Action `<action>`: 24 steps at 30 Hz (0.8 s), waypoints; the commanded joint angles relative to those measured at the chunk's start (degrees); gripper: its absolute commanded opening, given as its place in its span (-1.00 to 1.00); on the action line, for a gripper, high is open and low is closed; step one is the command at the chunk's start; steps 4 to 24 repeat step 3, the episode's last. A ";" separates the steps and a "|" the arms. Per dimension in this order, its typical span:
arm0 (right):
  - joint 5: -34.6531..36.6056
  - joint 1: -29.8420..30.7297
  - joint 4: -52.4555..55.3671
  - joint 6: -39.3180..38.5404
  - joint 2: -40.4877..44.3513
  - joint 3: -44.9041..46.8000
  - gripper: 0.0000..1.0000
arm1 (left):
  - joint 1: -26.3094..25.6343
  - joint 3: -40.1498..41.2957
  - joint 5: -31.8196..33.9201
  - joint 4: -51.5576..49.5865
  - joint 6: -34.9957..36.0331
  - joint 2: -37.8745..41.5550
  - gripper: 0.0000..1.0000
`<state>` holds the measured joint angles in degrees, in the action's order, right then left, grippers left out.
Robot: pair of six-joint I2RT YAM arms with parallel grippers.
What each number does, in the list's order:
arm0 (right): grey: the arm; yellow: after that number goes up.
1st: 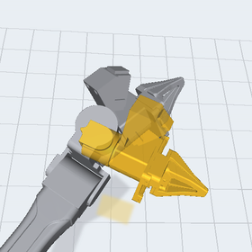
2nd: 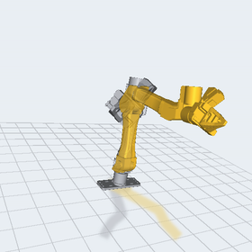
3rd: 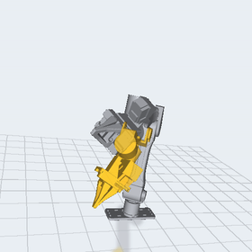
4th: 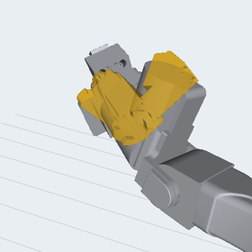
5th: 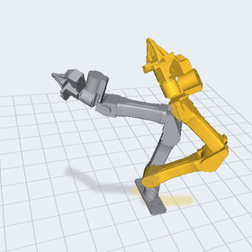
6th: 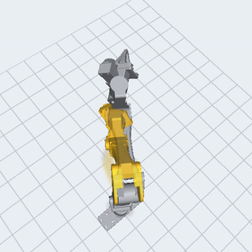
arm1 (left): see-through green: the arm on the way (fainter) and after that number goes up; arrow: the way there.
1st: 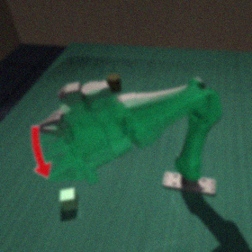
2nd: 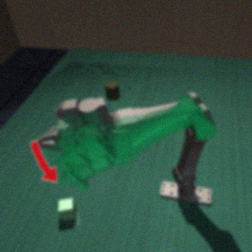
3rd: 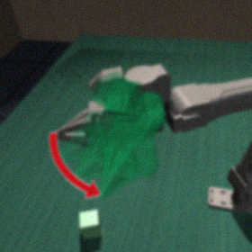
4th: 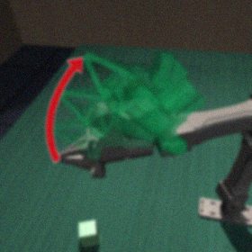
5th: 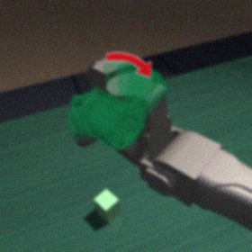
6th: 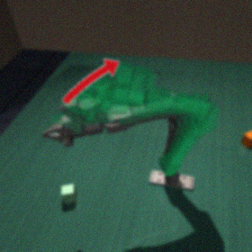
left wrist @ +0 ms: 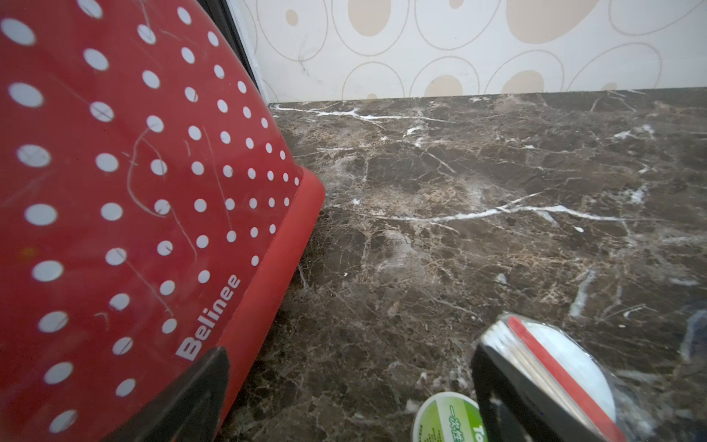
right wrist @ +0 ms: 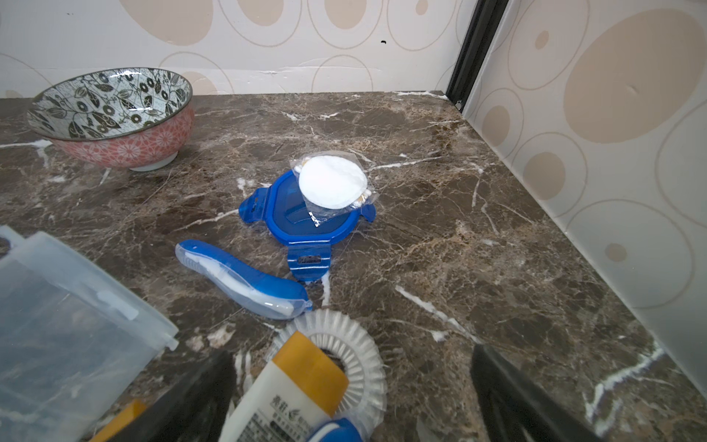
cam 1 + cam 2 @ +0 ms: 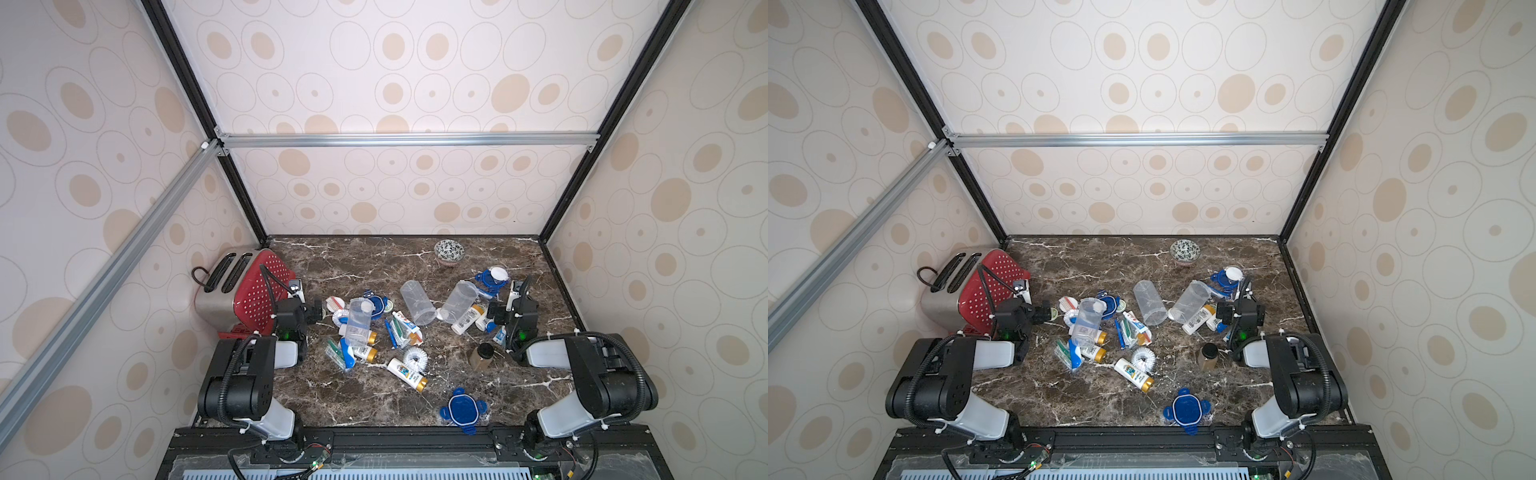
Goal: Take out toiletry kits
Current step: Reset both arms
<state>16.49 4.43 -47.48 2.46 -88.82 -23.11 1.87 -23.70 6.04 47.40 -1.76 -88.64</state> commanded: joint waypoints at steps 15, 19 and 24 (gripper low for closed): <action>0.26 0.02 1.07 -0.44 0.29 -0.78 0.99 | 0.20 -0.70 -0.42 1.03 -0.26 0.17 0.98; 0.26 0.02 1.07 -0.44 0.29 -0.78 0.99 | 0.20 -0.70 -0.42 1.03 -0.26 0.17 0.98; 0.26 0.02 1.07 -0.44 0.29 -0.78 0.99 | 0.20 -0.70 -0.42 1.03 -0.26 0.17 0.98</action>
